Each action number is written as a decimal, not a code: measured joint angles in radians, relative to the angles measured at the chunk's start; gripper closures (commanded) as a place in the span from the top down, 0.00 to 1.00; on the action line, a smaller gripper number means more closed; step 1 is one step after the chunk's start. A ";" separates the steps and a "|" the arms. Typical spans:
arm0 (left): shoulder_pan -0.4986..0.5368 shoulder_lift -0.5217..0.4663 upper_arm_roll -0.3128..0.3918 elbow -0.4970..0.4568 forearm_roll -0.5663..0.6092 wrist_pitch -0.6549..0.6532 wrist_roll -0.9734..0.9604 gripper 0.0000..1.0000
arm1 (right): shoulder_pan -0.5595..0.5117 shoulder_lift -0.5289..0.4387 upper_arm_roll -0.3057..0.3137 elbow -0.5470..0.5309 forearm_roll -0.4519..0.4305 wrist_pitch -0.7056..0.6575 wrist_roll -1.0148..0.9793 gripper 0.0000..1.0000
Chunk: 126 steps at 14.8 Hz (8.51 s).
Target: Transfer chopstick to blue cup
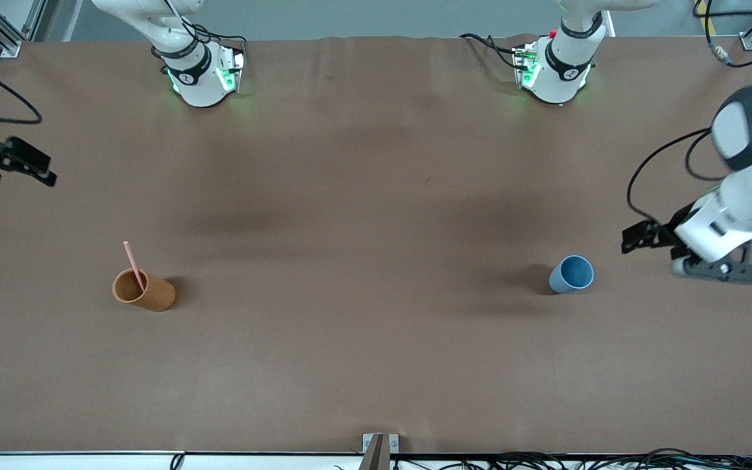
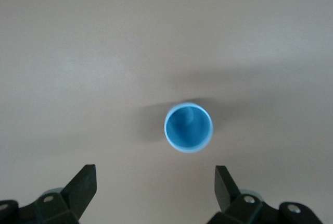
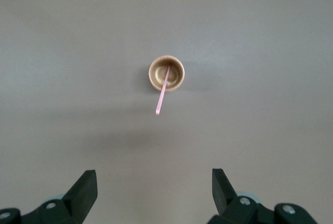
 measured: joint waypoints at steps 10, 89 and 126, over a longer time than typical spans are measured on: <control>-0.015 0.218 -0.006 -0.100 -0.008 0.256 -0.061 0.76 | 0.011 0.004 0.003 -0.480 0.000 0.621 0.000 0.67; -0.060 -0.298 -0.101 0.229 0.048 -0.481 -0.119 1.00 | 0.841 0.652 -0.005 0.597 0.119 0.071 1.158 1.00; -0.056 -0.267 -0.094 0.265 0.046 -0.488 -0.119 1.00 | 0.011 -0.102 -0.003 0.163 0.035 -0.257 0.038 1.00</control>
